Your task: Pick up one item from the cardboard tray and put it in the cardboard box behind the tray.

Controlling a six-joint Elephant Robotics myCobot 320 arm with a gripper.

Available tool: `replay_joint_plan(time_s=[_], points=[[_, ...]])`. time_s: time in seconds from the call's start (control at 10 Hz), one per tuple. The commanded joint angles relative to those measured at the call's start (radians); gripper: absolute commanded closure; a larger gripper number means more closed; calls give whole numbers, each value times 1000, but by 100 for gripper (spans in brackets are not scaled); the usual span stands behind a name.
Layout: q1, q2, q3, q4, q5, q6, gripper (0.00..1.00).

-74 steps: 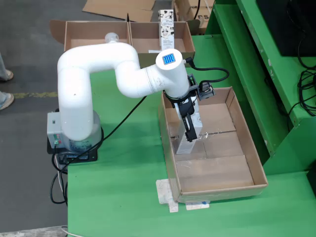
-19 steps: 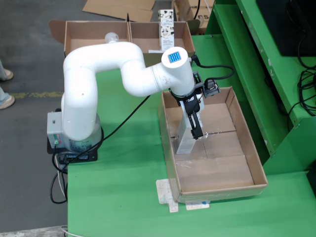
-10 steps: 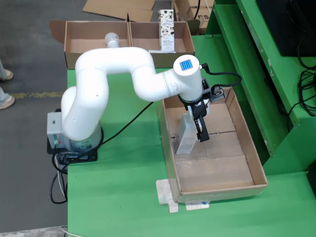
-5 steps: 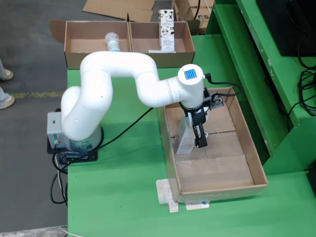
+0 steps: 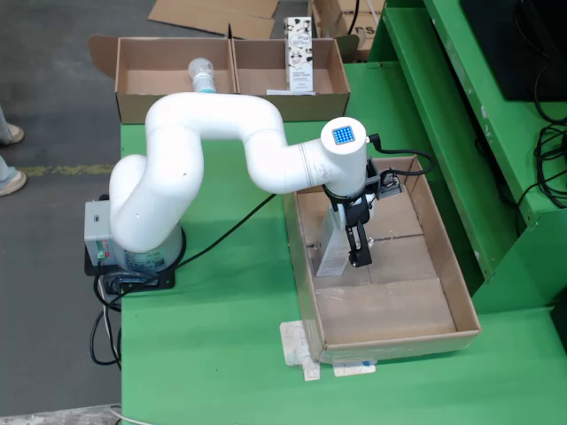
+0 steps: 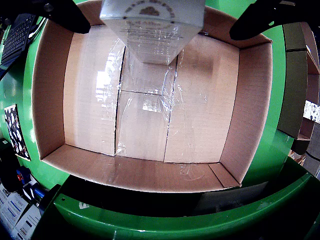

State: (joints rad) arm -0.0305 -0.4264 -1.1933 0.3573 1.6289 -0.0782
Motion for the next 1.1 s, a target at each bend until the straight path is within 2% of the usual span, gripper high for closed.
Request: replay_joint_plan(time_s=[0.0,0.2,1.0], points=[[-2,23,33,10,5,-4,0],[-2,23,33,10,5,-4,0],[-2,23,33,10,5,-4,80]])
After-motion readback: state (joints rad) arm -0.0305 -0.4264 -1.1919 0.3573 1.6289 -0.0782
